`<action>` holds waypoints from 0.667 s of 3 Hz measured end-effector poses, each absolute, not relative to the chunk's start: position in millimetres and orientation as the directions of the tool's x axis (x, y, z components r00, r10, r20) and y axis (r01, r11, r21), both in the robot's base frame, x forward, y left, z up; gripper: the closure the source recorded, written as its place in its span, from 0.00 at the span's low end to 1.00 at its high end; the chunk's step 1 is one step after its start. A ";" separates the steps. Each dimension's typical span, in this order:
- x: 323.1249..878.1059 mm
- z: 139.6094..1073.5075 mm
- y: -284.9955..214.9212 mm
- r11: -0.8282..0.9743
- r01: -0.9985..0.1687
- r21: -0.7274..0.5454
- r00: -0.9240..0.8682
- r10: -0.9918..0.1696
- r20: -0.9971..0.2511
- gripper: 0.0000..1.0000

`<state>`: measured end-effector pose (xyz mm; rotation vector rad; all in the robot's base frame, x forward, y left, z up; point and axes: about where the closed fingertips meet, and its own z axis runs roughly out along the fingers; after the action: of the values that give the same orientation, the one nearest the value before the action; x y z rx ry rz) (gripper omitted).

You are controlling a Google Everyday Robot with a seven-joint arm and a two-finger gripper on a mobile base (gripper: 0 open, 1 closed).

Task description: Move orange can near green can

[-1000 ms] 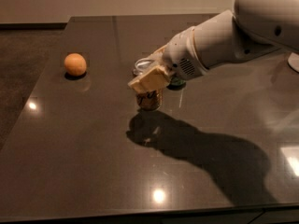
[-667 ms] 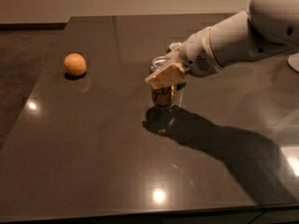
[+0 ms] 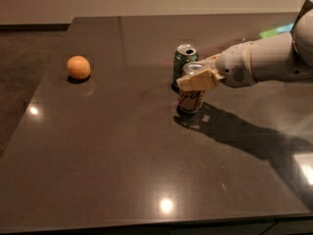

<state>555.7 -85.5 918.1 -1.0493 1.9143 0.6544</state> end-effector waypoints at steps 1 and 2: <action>559.2 922.4 -97.5 0.540 -0.841 0.040 -0.269 -0.353 -0.896 1.00; 560.6 928.8 -103.6 0.551 -0.834 -0.026 -0.208 -0.358 -0.910 0.84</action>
Offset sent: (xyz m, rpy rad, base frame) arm 0.0064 -0.0316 0.0183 0.0328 -0.2207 -0.0647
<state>560.6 -103.6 928.8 -0.9852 1.7959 0.6014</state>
